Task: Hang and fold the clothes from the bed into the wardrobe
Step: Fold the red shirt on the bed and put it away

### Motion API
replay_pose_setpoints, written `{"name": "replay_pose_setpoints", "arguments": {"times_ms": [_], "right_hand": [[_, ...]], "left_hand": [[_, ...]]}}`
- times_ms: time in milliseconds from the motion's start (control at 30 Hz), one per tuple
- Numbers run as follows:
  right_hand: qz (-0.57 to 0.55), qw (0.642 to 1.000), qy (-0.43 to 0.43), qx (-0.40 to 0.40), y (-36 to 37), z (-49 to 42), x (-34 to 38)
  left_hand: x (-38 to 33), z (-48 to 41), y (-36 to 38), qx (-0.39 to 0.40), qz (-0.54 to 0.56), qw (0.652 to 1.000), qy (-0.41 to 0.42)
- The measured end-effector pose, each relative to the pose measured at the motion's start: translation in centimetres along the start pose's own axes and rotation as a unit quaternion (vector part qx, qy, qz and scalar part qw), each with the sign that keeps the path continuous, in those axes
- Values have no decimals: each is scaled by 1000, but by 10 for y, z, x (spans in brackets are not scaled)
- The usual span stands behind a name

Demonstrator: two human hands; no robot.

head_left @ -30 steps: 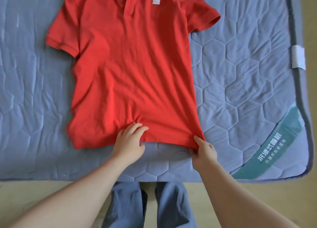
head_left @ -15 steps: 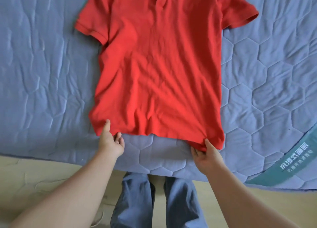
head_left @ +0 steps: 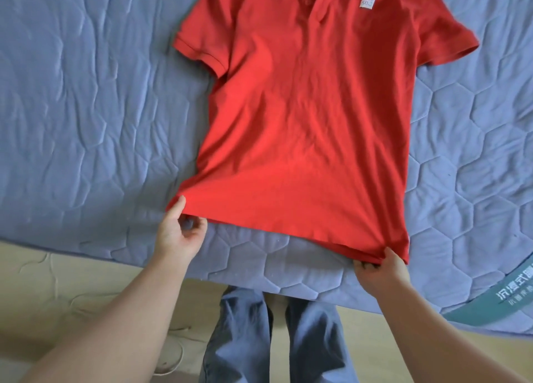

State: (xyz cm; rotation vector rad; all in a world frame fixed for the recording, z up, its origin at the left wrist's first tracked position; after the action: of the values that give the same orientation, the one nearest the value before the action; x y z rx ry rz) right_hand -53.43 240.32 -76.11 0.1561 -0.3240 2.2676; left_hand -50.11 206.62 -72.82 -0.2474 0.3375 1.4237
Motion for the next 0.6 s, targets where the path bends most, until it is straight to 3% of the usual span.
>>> {"name": "replay_pose_setpoints", "arguments": {"times_ms": [200, 333, 500, 600], "right_hand": [[71, 997, 10, -19, 11, 6, -10], [66, 994, 47, -76, 13, 1, -10], [3, 996, 35, -81, -2, -5, -3], [9, 998, 3, -57, -7, -2, 0]], "left_hand": [[3, -8, -6, -110, -143, 983, -43], [6, -9, 1, -83, -160, 974, -136], [-9, -13, 8, -38, -36, 997, -50], [-11, -15, 6, -44, -55, 997, -20]]}}
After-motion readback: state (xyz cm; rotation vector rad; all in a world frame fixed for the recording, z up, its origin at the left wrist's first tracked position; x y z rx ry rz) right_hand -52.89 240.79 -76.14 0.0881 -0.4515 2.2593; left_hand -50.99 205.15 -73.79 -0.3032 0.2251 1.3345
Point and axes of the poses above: each hand's wrist, its own z-axis away from the middle knuckle, its own y-axis out of the palm, x = y × z, the point moved 4 cm from there along -z, towards the middle knuckle, and after that the axes turned 2 degrees about -y, right-handed, at the moved point
